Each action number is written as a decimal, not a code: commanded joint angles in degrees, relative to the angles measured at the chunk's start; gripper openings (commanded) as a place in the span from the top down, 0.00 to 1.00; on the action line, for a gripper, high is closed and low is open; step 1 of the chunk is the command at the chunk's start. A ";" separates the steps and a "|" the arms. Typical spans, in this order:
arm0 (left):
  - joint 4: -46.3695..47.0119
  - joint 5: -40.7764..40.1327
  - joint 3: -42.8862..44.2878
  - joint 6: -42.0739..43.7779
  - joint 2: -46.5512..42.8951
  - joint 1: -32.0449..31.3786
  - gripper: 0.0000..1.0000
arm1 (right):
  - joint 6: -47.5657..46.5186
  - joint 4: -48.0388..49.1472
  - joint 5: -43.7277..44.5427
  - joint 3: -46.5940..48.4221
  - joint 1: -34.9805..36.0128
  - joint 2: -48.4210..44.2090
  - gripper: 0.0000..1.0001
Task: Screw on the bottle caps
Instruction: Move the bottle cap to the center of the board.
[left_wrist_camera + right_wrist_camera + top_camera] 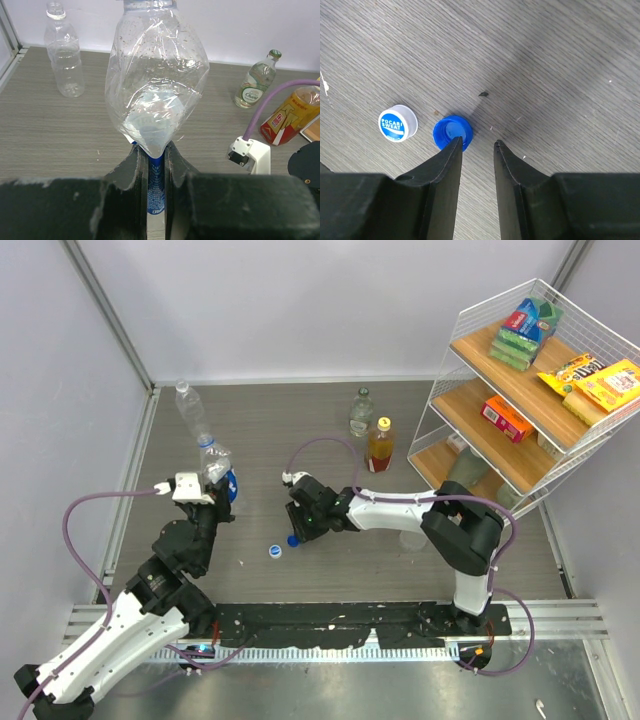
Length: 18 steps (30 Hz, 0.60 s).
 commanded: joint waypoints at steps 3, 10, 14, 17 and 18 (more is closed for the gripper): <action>1.53 0.44 0.09 -0.44 -0.02 0.37 1.00 | -0.10 -1.79 5.10 2.23 0.27 0.00 0.72; 1.62 0.35 0.09 -0.36 0.24 0.37 1.00 | 1.48 -5.13 10.54 1.27 0.18 1.59 0.82; 1.71 0.26 0.09 -0.27 0.42 0.37 1.00 | 3.07 -7.15 15.82 -0.40 0.10 0.62 0.76; 2.06 0.35 0.09 -0.18 0.77 0.29 1.00 | 3.15 -7.16 17.23 -2.07 -0.08 -0.69 0.76; 2.06 0.35 0.17 -0.09 0.77 0.37 1.00 | 3.07 -7.33 17.23 -2.16 -0.17 -0.79 0.76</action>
